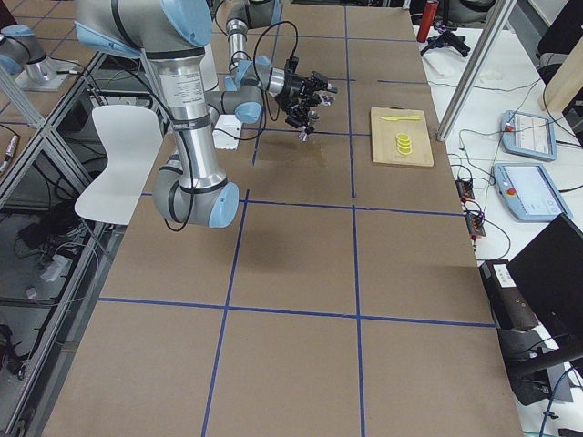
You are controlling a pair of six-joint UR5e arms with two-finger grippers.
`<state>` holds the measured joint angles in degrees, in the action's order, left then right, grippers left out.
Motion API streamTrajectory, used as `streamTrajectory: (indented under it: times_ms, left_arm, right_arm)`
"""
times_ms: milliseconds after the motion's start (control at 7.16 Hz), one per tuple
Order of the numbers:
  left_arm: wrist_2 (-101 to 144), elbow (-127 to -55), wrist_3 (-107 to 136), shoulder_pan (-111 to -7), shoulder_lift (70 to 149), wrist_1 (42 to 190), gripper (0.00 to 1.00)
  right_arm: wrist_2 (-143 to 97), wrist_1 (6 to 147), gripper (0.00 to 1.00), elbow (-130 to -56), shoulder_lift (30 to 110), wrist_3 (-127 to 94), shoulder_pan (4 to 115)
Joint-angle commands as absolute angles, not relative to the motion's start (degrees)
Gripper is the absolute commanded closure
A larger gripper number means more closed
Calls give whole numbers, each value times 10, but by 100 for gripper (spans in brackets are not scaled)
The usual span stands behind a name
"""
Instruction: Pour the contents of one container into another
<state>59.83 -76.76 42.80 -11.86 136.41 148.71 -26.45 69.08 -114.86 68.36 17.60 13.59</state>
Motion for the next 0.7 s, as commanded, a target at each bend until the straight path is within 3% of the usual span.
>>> streamTrajectory:
  times_ms: [0,559]
  left_arm:
    - [598,-767,428,-119,1364,1487,100]
    - [598,-769,428,-119,1364,1487,100]
  right_arm:
    - [-261,690,100,-1150,680,179,135]
    - [-262,684,100,-1150,671,139,136]
